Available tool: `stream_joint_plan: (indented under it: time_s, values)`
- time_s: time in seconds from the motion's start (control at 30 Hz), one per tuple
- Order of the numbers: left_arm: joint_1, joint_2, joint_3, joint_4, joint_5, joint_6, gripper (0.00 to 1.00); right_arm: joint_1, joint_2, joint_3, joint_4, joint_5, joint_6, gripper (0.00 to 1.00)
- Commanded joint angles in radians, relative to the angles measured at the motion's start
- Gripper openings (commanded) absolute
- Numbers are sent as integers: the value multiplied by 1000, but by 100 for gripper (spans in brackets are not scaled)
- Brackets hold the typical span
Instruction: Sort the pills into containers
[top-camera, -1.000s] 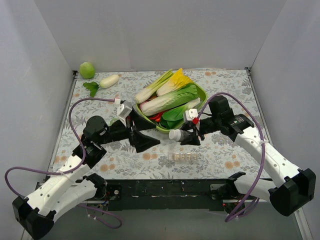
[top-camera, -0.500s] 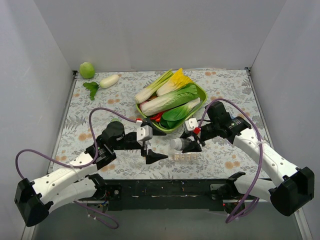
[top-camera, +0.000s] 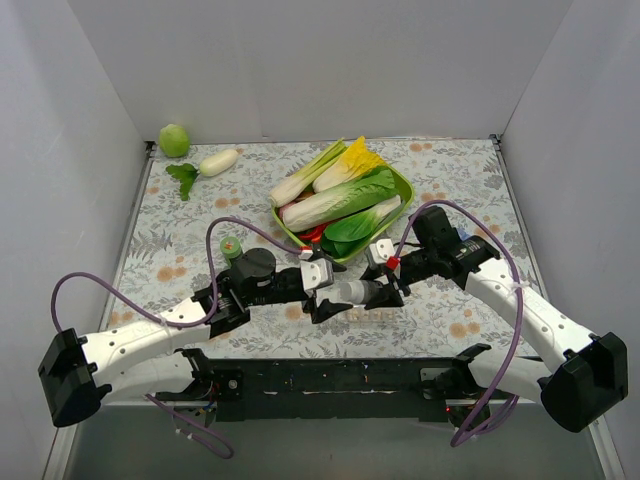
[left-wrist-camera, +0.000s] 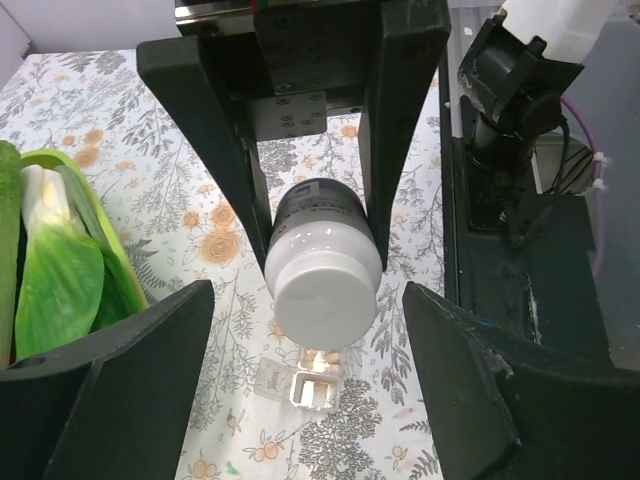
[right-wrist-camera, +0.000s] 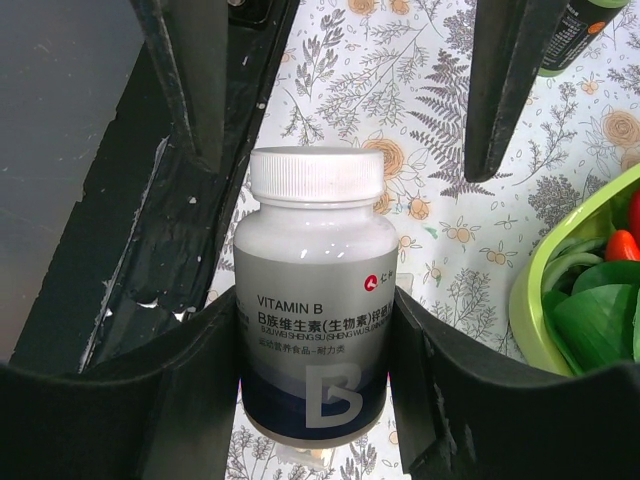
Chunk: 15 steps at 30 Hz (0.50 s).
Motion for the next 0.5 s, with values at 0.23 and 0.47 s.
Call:
stream_joint_plan:
  time_s: [0.23,0.47]
  values:
    - [-14,41,45,3,-49,-47,58,4,-15,-3,43,-12,30,3]
    - [-14,51,56,-4,-48,-140,4,4,-19,-14,61,15,48,2]
